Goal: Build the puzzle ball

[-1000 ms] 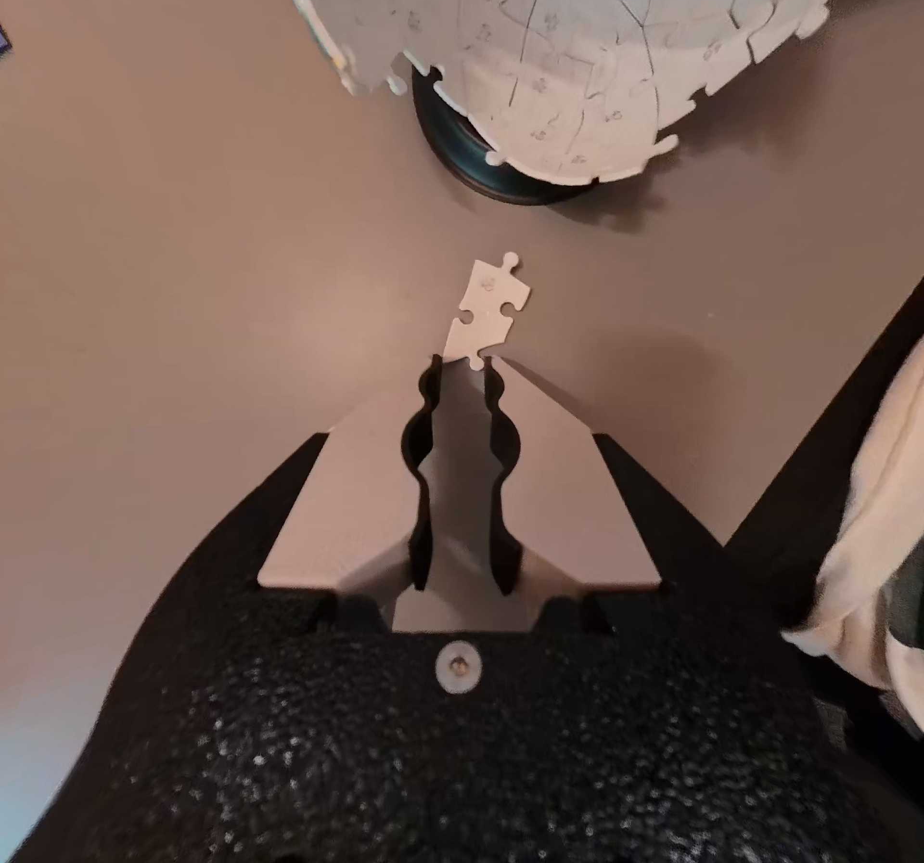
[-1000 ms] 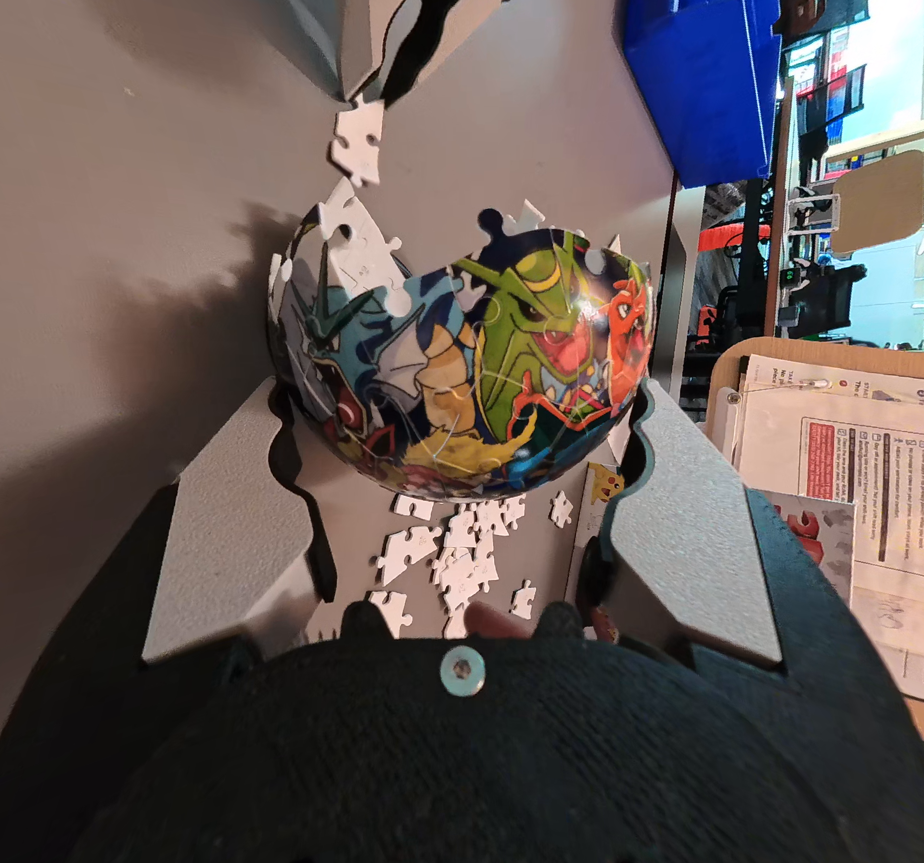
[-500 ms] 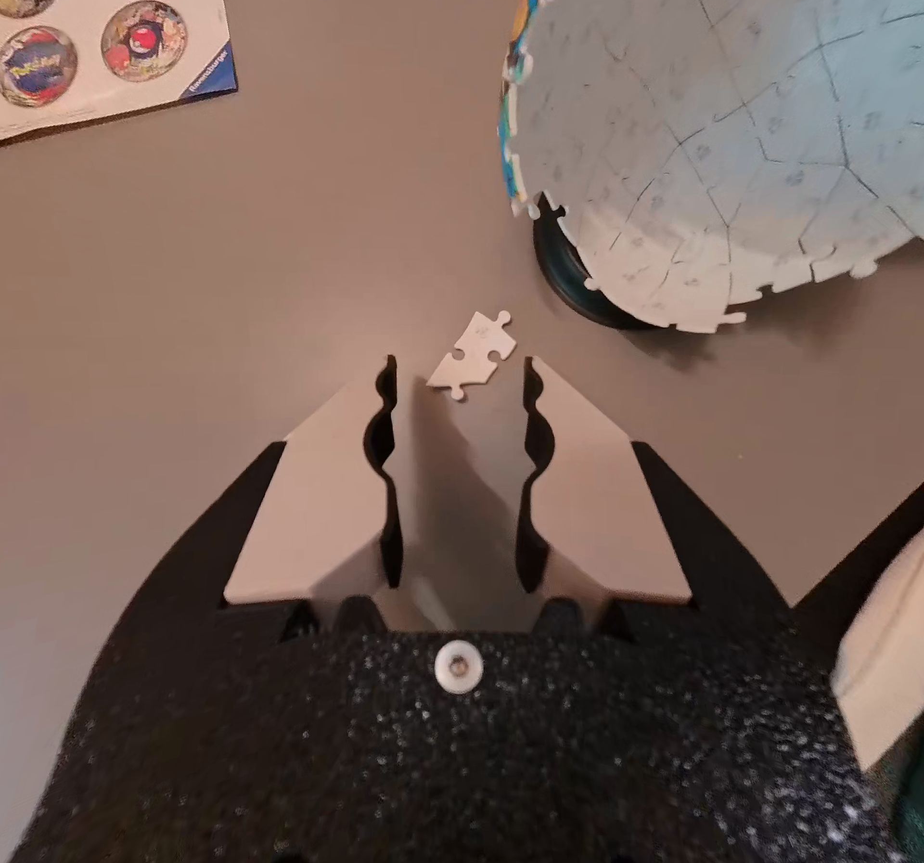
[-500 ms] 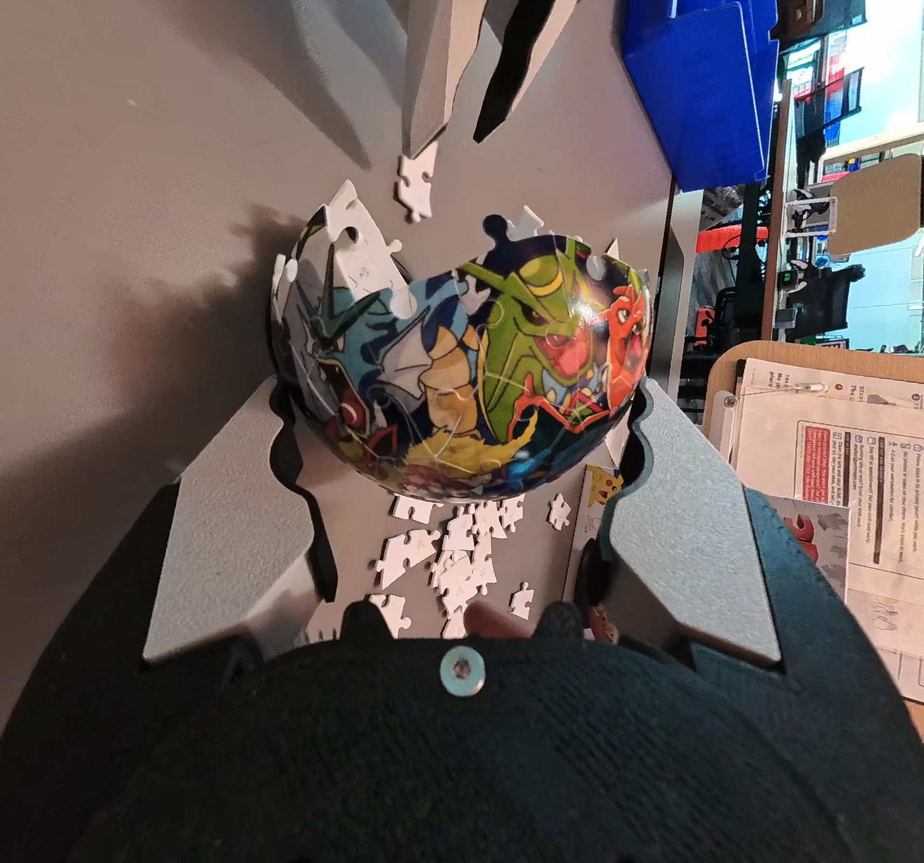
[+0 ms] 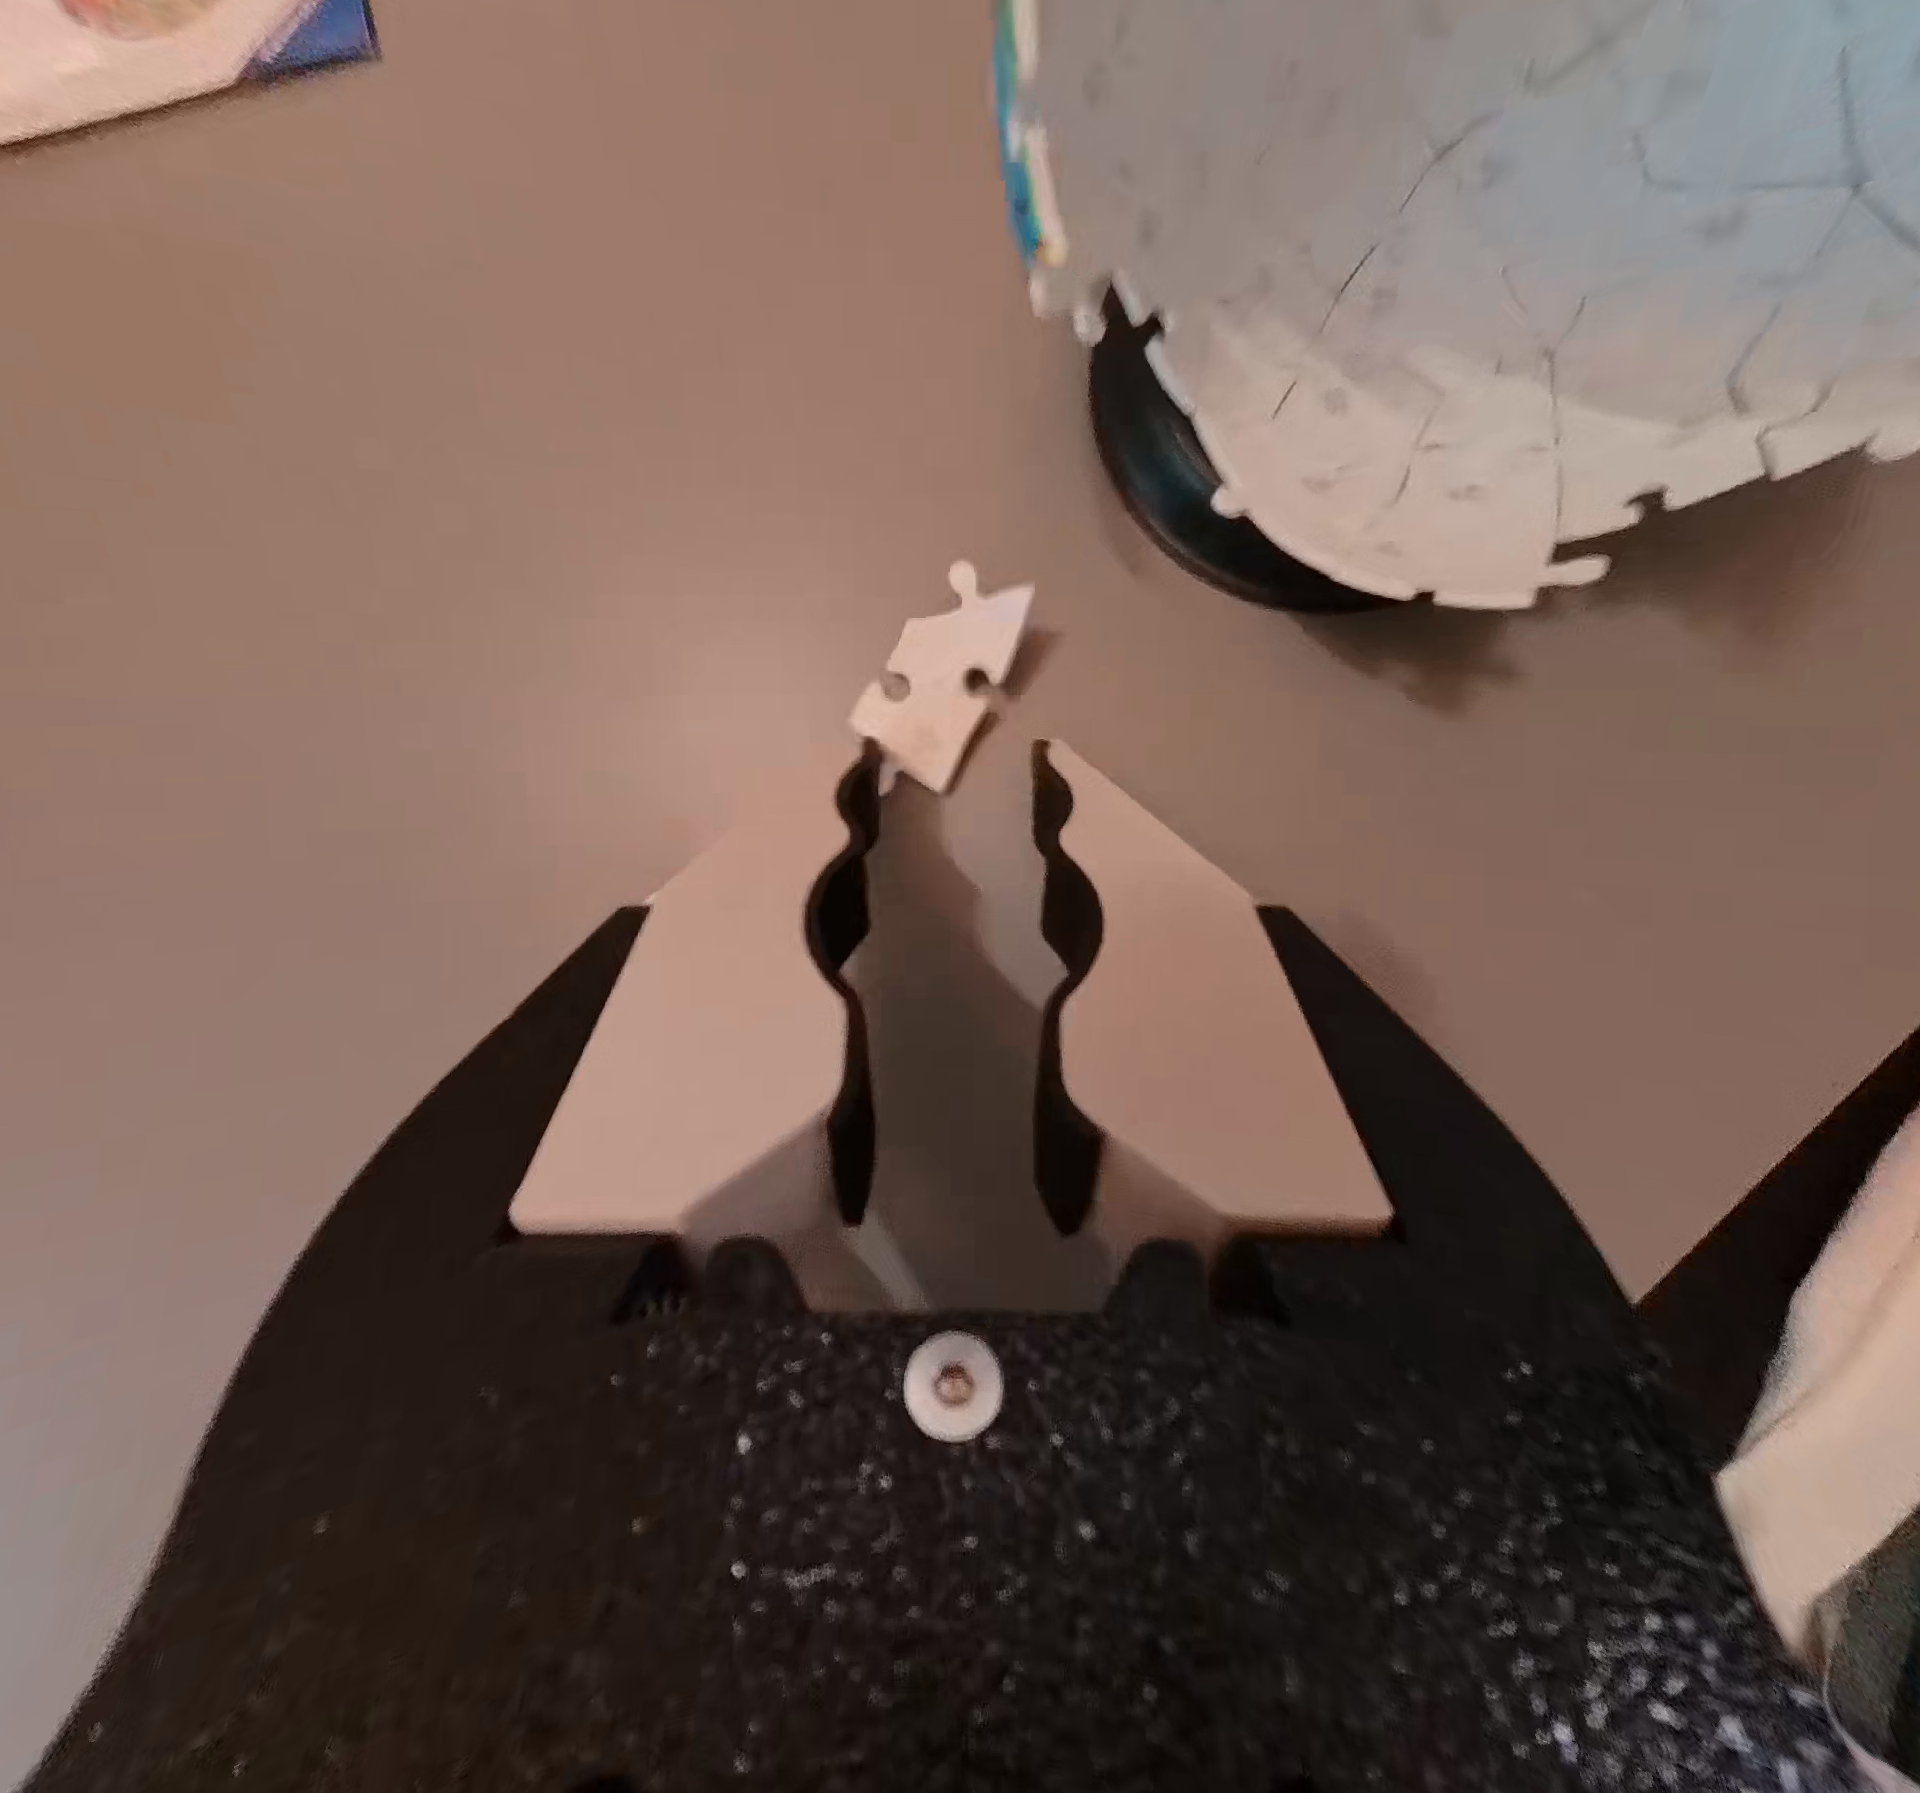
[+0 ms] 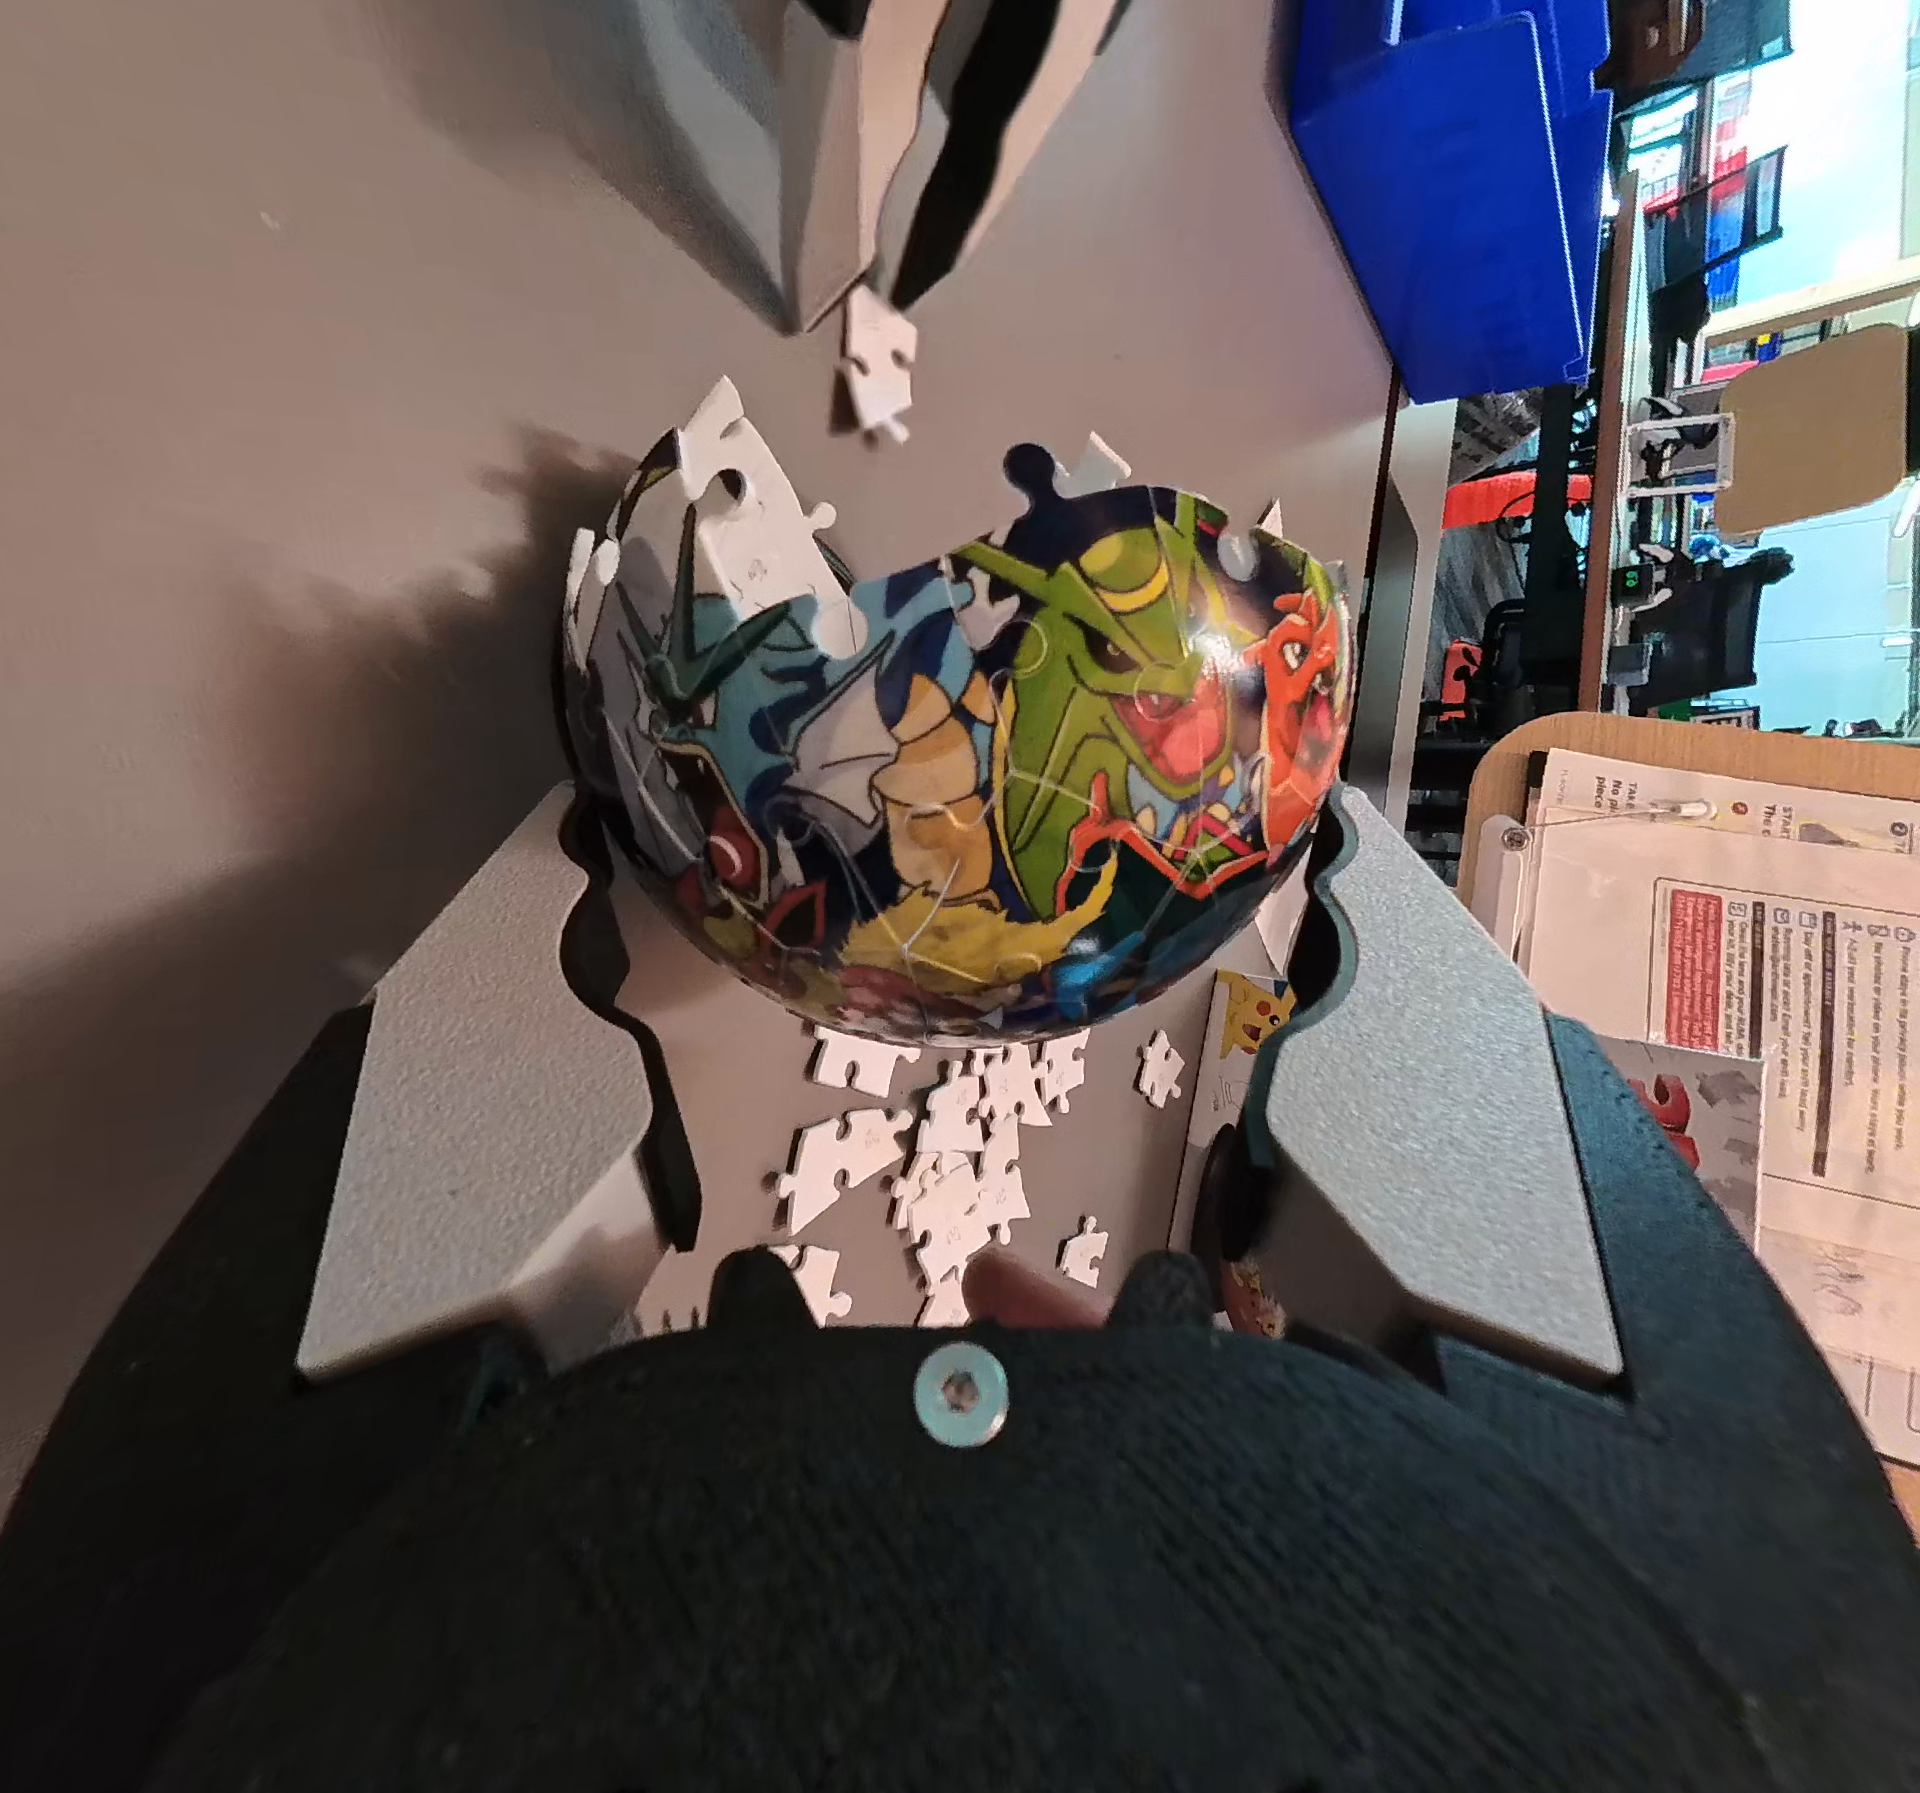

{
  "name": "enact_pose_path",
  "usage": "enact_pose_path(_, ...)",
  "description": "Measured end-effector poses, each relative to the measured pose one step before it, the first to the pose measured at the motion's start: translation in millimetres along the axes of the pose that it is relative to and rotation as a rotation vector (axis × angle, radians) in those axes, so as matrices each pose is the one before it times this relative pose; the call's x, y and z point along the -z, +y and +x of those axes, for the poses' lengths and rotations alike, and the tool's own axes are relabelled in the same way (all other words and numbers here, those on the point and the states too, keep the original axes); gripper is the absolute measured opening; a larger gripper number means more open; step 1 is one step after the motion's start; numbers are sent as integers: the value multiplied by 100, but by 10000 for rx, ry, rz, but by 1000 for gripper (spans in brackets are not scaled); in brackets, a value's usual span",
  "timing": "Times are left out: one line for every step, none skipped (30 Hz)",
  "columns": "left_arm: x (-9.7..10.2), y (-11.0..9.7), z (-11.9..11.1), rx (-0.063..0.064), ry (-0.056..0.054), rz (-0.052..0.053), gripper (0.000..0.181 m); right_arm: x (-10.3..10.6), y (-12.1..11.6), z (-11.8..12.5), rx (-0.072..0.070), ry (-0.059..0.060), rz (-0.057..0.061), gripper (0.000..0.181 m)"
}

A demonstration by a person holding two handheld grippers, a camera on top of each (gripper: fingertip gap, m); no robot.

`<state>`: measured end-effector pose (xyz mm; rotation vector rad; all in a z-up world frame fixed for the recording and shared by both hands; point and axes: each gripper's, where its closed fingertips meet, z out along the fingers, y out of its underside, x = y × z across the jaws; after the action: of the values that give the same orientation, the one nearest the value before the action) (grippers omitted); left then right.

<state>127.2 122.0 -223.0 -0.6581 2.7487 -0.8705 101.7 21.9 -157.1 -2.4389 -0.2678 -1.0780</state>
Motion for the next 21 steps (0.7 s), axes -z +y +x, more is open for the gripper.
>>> enact_pose_path(-72,-44,133,-23,16,49,16,-20,-7,6,10,0,-9,131)
enact_pose_path(-48,17,119,-64,39,-13,13,-10,-4,-3,9,-2,-7,131)
enact_pose_path(-8,6,58,-58,6,-14,13,2,3,-7,7,2,-9,131)
enact_pose_path(-11,1,24,-43,0,-8,13,3,5,-9,6,1,-4,131)
enact_pose_path(11,-4,45,-60,21,-5,13,8,14,-4,-3,-1,3,131)
enact_pose_path(18,26,64,-60,31,-15,13,8,1,2,-5,-1,4,131)
enact_pose_path(56,54,172,-56,100,-41,13,-4,7,-7,1,0,-3,131)
enact_pose_path(102,61,372,-79,211,-42,13,2,3,1,-2,1,-2,131)
enact_pose_path(171,-60,293,-61,163,44,13,0,-2,-9,-4,6,1,131)
enact_pose_path(265,-240,26,0,16,143,14,8,-1,-8,0,9,-2,131)
enact_pose_path(325,-336,-169,49,-55,196,14,4,6,-12,3,10,-4,131)
enact_pose_path(321,-364,-168,57,-14,196,14,10,2,-4,3,10,2,131)
enact_pose_path(224,-264,-128,14,58,133,14,-7,-1,-10,0,8,9,131)
enact_pose_path(117,-94,-131,-60,106,39,14,0,0,4,3,2,6,131)
enact_pose_path(3,0,-222,-95,85,-14,16,-5,5,-9,7,-5,-1,131)
enact_pose_path(-108,22,-332,-50,60,-13,18,-10,-3,2,6,-6,-2,131)
enact_pose_path(-221,31,-246,13,162,4,20,-8,1,1,6,-7,2,131)
enact_pose_path(-318,32,-76,42,325,9,23,-9,0,-3,5,-9,-4,131)
enact_pose_path(-335,30,-65,83,324,15,24,-1,15,2,6,-6,-14,131)
enact_pose_path(-309,107,-39,82,286,-43,23,-1,30,21,17,7,-23,131)
enact_pose_path(-283,255,142,9,288,-146,23,-8,14,1,7,8,-5,131)
